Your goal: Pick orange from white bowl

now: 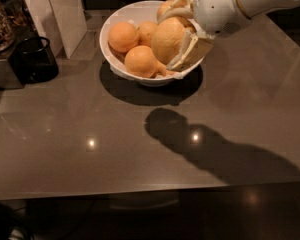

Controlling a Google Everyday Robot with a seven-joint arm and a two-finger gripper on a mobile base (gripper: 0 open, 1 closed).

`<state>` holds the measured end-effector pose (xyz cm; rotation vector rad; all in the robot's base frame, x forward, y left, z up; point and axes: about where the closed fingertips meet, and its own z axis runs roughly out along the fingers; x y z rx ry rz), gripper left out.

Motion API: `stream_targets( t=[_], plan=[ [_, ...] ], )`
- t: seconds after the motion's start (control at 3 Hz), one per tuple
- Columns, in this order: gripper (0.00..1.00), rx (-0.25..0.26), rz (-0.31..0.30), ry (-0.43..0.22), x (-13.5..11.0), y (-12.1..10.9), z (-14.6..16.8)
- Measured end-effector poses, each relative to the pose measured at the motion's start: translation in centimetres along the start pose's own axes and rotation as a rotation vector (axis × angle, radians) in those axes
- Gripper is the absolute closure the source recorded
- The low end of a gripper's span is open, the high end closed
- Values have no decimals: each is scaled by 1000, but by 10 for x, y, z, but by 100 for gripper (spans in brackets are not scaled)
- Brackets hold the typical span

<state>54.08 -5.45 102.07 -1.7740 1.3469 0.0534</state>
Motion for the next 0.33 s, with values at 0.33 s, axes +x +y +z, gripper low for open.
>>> stream_targets(
  t=[0.33],
  plan=[
    [100, 1, -1, 0, -1, 0, 0]
  ],
)
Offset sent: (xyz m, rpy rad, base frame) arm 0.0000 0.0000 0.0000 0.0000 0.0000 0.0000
